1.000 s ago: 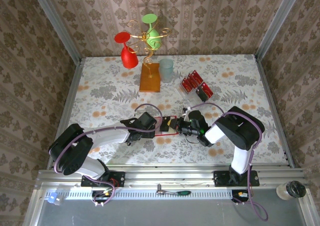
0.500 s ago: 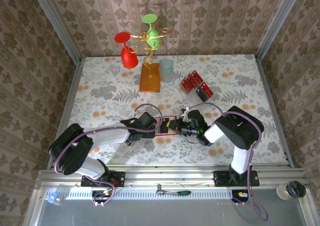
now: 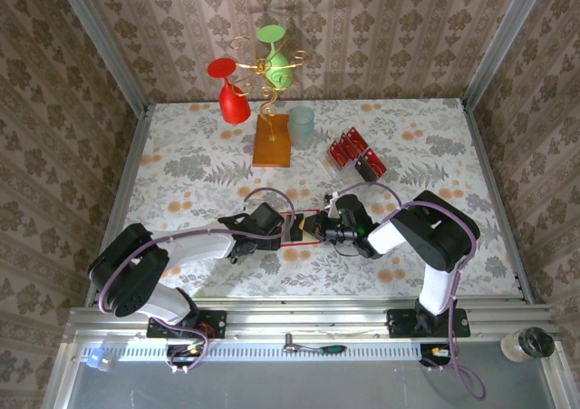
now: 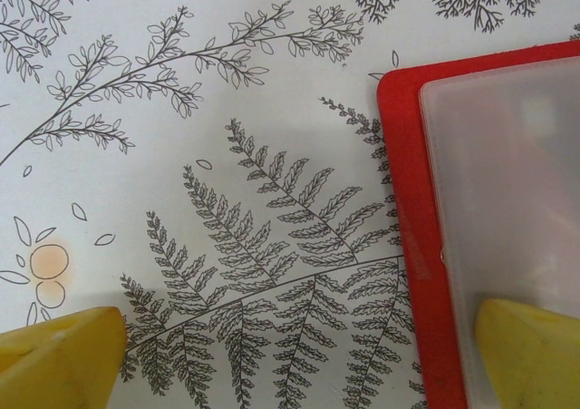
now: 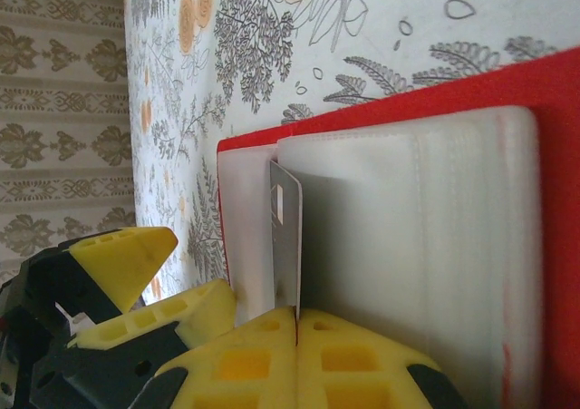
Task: Put the credit cards into the card holder
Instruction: Insert the credit card into the card slot.
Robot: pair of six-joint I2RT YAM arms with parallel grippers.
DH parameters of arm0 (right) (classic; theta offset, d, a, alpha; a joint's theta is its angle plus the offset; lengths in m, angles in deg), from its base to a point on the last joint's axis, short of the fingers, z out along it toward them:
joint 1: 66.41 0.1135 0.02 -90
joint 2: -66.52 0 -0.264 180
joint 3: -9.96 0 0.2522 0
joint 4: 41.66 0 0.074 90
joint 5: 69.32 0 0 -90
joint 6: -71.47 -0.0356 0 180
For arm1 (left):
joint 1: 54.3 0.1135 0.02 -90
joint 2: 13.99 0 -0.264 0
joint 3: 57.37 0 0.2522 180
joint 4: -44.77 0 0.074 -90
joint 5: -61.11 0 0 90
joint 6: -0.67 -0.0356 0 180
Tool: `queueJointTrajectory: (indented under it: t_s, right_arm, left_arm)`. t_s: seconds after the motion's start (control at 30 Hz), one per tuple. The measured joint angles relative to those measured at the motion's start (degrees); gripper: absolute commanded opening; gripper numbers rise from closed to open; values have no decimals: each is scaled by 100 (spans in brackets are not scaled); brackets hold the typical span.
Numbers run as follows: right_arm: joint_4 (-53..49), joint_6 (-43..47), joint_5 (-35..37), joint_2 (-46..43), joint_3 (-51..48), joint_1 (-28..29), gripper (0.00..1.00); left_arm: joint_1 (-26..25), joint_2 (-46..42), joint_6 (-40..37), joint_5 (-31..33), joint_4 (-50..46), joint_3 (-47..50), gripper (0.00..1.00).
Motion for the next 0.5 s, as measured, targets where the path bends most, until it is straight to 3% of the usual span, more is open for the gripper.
queueJointTrajectory:
  t_s: [0.1,0.2,0.3,0.5]
  right_arm:
    - [-363,83,-81,2,197,0,2]
    - [-658,177,-181,2,363,-11,25]
    - [-901,332,-380,-44,573,-22,39]
    - [-2404,898,-313,-551,855,-109,44]
  left_arm:
    - [0,0,2,0,0,0,100]
    - [0,0,0,0,0,0,100]
    - [0,0,2,0,11,0,100]
    - [0,0,2,2,20,13,100]
